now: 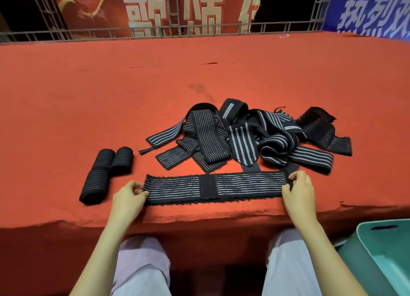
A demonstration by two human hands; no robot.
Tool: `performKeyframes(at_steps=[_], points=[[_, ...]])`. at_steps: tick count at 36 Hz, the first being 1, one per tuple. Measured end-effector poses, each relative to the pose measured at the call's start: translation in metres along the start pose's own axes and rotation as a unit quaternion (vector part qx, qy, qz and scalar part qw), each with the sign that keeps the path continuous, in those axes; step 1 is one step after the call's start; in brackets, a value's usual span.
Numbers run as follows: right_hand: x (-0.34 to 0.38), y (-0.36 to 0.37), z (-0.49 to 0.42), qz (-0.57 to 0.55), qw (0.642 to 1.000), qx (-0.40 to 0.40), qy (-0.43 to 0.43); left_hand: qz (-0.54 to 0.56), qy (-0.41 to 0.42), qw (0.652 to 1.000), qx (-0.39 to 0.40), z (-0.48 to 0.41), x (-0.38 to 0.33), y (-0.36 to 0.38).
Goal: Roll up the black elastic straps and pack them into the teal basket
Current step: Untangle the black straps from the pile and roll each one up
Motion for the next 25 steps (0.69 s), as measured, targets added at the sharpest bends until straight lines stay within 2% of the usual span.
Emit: performKeyframes(at_steps=[7, 9, 12, 15, 19, 25], points=[[-0.001, 0.007, 0.005, 0.045, 0.998, -0.029, 0.014, 0.015, -0.003, 1.0, -0.008, 0.0, 0.001, 0.0], [-0.002, 0.01, 0.006, 0.089, 0.994, -0.056, -0.013, 0.017, 0.0, 1.0, -0.007, 0.001, 0.001, 0.001], [0.005, 0.017, 0.007, 0.115, 0.984, -0.091, -0.097, 0.014, 0.001, 1.0, -0.005, 0.001, 0.001, 0.001], [0.031, 0.027, 0.013, 0.045, 0.986, -0.028, -0.158, 0.022, -0.006, 1.0, 0.0, 0.0, 0.001, 0.0], [0.077, 0.049, 0.034, -0.015, 0.967, 0.052, -0.25, 0.034, -0.016, 0.999, 0.004, -0.001, 0.001, -0.001], [0.142, 0.077, 0.066, -0.05, 0.905, 0.192, -0.378, 0.053, -0.024, 0.998, 0.006, -0.002, 0.001, -0.002]])
Point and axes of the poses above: each hand's wrist, its own z-axis away from the middle knuckle, its own y-axis out of the palm, x = y × z, the point moved 1 cm from there along -z, towards the middle knuckle, and after that the axes turned 9 degrees about z, right-handed, at the moved point
